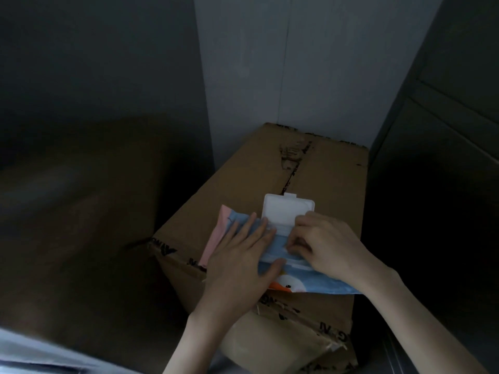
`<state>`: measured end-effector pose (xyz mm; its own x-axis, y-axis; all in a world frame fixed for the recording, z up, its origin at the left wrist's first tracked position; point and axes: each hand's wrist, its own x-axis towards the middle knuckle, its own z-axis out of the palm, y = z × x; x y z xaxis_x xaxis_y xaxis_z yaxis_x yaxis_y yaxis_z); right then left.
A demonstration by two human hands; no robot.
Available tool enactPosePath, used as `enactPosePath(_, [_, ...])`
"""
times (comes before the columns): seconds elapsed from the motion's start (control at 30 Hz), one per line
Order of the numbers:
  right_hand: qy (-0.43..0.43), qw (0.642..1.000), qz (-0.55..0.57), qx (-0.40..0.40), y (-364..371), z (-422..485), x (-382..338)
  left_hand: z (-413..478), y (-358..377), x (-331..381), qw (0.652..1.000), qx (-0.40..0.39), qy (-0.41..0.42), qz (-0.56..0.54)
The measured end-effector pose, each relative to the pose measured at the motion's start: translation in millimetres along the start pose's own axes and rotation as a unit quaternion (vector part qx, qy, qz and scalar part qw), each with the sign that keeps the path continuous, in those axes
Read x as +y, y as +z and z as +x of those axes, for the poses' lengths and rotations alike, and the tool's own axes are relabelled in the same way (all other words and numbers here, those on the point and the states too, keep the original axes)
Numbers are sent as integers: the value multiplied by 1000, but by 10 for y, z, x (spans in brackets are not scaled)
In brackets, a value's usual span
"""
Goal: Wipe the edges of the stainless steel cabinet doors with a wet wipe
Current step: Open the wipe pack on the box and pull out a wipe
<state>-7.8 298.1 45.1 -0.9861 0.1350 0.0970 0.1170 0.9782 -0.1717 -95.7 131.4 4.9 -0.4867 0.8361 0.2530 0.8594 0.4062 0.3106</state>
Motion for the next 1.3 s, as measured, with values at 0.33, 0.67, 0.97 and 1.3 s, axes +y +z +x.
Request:
enactPosePath(0.33, [-10,995,97,36,99,-127,31,30,-27,86,999,21,-34,-25])
enactPosePath(0.67, [53,954,265,129,71,-154,-67,22,-62,134,993,45,-54,-90])
enactPosePath(0.97, [64,923,359,122,32,-185,-66,17,-23,127,993,58,-44,-91])
enactPosePath(1.3, [56,978,123,157,-5,-240,-9,-11,13,174,994,75,-54,-53])
